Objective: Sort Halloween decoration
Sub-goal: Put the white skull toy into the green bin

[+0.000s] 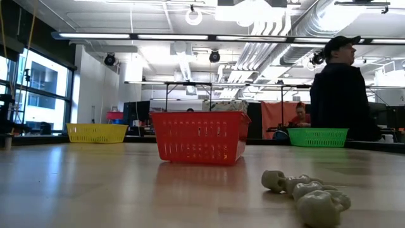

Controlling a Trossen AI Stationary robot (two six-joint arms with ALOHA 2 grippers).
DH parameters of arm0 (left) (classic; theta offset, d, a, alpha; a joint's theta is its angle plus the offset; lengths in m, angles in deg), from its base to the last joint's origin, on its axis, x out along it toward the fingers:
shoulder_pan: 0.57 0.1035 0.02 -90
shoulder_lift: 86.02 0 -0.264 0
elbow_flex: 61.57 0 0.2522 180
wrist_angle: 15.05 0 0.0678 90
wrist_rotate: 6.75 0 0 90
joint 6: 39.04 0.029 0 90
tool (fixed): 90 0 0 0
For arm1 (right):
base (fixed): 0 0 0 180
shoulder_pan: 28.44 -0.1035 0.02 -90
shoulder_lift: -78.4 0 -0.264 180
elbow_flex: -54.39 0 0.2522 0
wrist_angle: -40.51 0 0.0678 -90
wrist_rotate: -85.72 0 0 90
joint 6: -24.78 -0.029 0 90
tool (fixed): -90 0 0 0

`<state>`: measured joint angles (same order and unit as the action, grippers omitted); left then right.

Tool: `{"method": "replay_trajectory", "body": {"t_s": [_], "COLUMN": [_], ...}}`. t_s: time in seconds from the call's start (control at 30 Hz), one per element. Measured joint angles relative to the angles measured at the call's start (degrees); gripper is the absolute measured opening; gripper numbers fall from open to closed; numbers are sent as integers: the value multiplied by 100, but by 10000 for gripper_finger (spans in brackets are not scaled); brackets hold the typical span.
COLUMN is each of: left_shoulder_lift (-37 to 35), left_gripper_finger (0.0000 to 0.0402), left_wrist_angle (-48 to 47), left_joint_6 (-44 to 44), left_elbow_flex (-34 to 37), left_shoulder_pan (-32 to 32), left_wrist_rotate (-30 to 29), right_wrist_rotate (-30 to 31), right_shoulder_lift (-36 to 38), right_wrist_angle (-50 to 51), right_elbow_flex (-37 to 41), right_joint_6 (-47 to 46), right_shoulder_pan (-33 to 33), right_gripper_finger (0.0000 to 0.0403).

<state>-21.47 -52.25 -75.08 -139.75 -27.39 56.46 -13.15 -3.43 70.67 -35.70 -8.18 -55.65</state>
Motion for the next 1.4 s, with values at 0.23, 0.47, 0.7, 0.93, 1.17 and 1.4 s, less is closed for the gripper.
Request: {"method": "replay_trajectory", "body": {"t_s": [0.23,0.47,0.7,0.93,1.17,1.4], "left_shoulder_lift": [-332,-884,-1231,-1269,-1208,-1162], "left_gripper_finger": [1,0,0,0,0,0], "left_wrist_angle": [-517,-934,-1008,-1168,-1143,-1142], "left_joint_6": [20,67,222,266,157,68], "left_elbow_flex": [0,-2,-2,0,0,0], "left_shoulder_pan": [-769,-1187,-1325,-1329,-1329,-1325], "left_wrist_rotate": [-513,-527,-527,-520,-552,-648], "right_wrist_rotate": [-45,-127,-380,-106,269,325], "right_shoulder_lift": [-1730,-3561,-4531,-4760,-4775,-5141], "right_wrist_angle": [1294,2849,2929,3424,3894,4021], "right_elbow_flex": [-1561,-3172,-3410,-3417,-3419,-3419], "right_joint_6": [-724,-1715,-4097,-5685,-6530,-6607], "right_shoulder_pan": [-404,-535,-487,-265,-191,-190], "right_gripper_finger": [139,110,111,153,185,178]}}
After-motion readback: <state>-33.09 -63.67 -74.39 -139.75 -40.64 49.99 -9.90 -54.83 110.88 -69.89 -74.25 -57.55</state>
